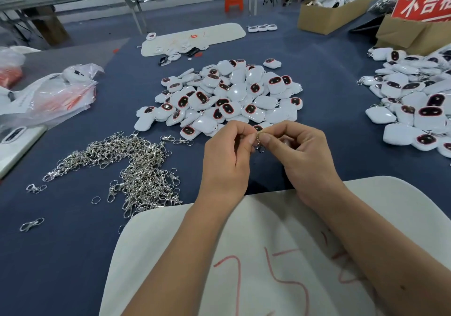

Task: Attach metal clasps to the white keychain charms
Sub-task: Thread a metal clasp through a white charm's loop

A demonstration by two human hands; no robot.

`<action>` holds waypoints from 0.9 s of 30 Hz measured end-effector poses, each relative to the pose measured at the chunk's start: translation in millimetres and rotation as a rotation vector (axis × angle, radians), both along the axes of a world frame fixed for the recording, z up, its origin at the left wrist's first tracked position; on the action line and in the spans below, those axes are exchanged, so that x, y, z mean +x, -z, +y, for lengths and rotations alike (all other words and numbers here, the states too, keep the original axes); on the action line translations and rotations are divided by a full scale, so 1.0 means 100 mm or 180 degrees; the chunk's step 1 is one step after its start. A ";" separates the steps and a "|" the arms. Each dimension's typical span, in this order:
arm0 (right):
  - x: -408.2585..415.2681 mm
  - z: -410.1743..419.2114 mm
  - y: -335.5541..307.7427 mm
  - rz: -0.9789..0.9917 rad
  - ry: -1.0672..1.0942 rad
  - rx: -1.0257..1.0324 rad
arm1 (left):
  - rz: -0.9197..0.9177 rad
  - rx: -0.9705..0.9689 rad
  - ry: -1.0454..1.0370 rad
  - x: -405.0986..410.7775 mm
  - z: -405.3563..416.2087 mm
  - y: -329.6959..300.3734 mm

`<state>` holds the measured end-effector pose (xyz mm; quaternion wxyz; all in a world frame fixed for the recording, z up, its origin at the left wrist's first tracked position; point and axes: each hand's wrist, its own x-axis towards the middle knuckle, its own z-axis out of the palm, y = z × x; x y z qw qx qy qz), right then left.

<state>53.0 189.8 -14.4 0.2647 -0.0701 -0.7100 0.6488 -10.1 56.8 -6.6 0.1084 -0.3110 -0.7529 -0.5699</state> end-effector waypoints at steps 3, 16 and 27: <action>-0.02 -0.03 0.00 0.0057 0.0302 0.0341 | 0.0147 -0.0114 -0.0116 -0.02 -0.01 0.01; -0.09 0.15 0.08 -0.0337 0.0532 -0.0529 | 0.0272 -0.1080 0.0196 -0.02 -0.08 0.04; -0.08 0.04 0.01 -0.0506 0.1006 0.0400 | 0.0182 -0.1367 0.0366 0.06 -0.04 -0.01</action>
